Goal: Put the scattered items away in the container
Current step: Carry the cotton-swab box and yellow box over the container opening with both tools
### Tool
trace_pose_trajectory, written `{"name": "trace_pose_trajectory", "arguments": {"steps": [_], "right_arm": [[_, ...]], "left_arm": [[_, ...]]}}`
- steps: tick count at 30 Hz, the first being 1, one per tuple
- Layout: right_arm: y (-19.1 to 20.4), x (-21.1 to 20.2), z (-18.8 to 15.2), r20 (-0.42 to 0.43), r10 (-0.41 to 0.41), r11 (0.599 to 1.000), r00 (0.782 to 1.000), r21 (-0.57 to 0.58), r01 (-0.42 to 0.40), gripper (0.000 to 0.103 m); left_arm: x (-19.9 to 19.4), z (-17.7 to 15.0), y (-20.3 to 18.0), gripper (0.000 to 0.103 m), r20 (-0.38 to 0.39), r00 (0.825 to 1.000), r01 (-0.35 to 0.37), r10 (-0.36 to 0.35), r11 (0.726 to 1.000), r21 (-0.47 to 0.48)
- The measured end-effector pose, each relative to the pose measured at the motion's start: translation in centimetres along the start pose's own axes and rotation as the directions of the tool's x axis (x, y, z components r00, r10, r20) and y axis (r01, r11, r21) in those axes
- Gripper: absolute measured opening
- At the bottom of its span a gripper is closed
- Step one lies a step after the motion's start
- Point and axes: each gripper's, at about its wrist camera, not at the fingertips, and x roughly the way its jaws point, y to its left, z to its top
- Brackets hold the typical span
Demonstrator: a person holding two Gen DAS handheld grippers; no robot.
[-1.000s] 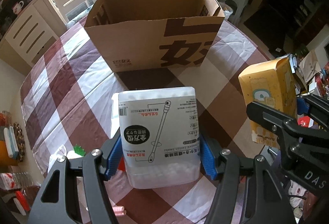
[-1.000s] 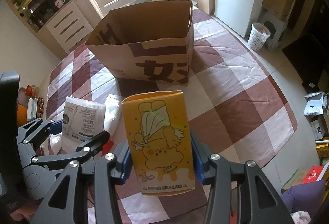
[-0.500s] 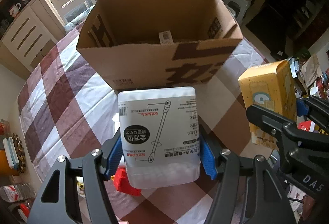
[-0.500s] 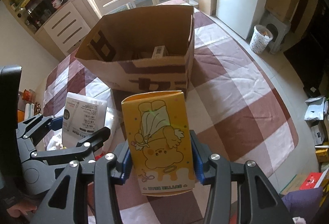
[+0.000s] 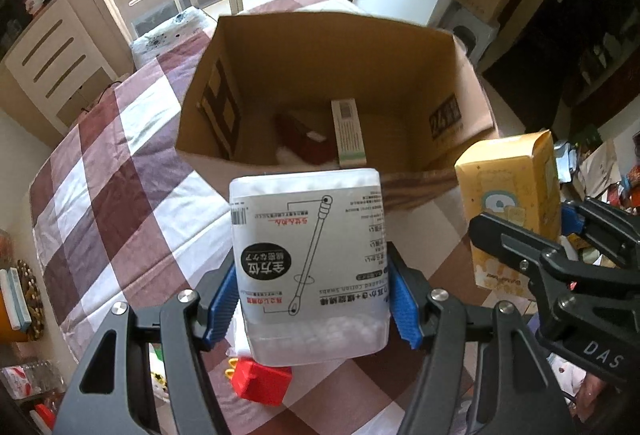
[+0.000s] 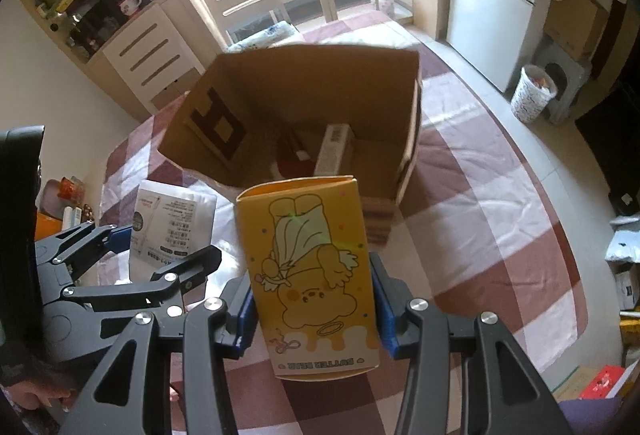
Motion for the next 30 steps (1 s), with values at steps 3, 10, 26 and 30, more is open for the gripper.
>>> {"name": "trace_pose_trajectory", "arguments": {"steps": [3,10,26,30], "right_arm": [[0.1,-0.2,1.1,0.008,0.020,1.000,1.000,-0.003,-0.020,0.049],[-0.4,-0.2,4.6,0.043,0.048,0.999,0.998,0.003,-0.049,0.049],[-1.2,3.4,9.3,0.064,0.109,0.992,0.992,0.053,-0.112,0.049],[-1.5,4.9,9.1,0.039,0.109,0.992,0.993,0.063,-0.111,0.049]], "left_arm": [[-0.4,1.1,0.3,0.066,0.009,1.000,0.015,-0.015,1.000,-0.002],[-0.7,5.2,1.5,0.066,0.029,0.997,0.070,-0.069,0.996,-0.047],[4.1,11.7,3.9,0.066,0.008,0.995,0.100,-0.100,0.986,-0.137],[5.1,11.3,3.8,0.066,-0.001,0.998,0.068,-0.068,0.991,-0.112]]}}
